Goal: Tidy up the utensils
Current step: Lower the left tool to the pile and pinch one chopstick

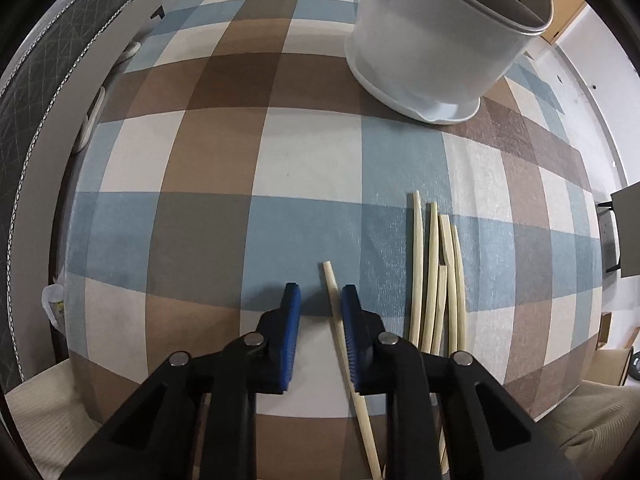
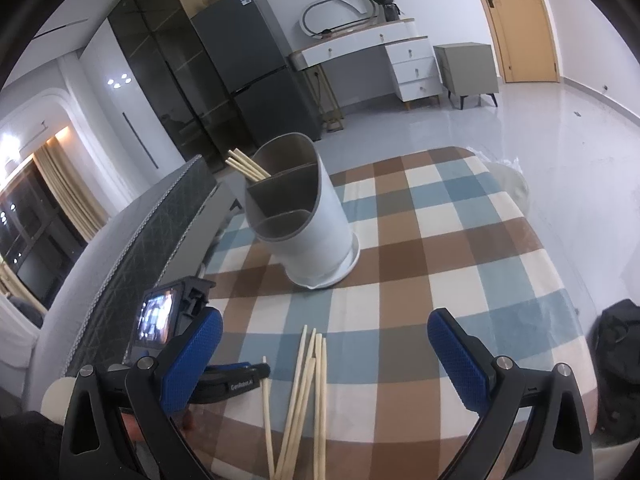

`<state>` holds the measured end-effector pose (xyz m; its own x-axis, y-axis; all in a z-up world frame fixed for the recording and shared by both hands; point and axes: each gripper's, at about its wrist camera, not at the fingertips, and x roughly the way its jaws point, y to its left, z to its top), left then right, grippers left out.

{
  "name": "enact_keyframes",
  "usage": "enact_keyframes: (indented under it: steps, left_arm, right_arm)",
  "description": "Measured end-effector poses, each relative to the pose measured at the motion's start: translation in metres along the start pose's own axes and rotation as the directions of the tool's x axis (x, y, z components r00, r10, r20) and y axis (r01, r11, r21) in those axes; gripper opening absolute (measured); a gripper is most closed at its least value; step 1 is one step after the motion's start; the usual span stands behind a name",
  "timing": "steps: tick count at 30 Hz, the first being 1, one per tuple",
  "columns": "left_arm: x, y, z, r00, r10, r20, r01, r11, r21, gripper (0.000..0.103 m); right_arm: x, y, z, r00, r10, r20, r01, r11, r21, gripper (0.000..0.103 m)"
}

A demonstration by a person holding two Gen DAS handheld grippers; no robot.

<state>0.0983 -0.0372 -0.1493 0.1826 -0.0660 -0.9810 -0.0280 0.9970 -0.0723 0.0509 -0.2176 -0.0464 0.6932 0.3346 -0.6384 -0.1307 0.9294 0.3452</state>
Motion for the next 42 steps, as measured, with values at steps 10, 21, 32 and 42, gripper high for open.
enact_keyframes:
  steps: [10,21,32,42]
  left_arm:
    - [-0.001,0.002,0.013,0.996,-0.054,0.073,0.056,0.998,-0.024,0.000]
    - [-0.070,0.009,0.020,0.953,-0.187,0.238,0.193,0.981,-0.002,0.000]
    - [-0.112,0.037,0.023,0.884,-0.302,0.357,0.301,0.952,0.061,0.000]
    - [-0.103,0.074,0.038,0.900,-0.299,0.317,0.331,0.942,-0.050,0.000]
  right_arm:
    - [0.010,0.004,-0.005,0.999,-0.023,-0.031,0.023,1.000,-0.019,0.103]
    - [0.039,0.010,-0.018,0.988,-0.011,-0.154,0.004,0.999,-0.046,0.086]
    - [0.073,0.012,-0.022,0.964,-0.052,-0.263,0.036,0.997,-0.064,0.049]
    - [0.149,0.041,-0.012,0.910,-0.093,-0.404,0.003,0.976,-0.218,0.041]
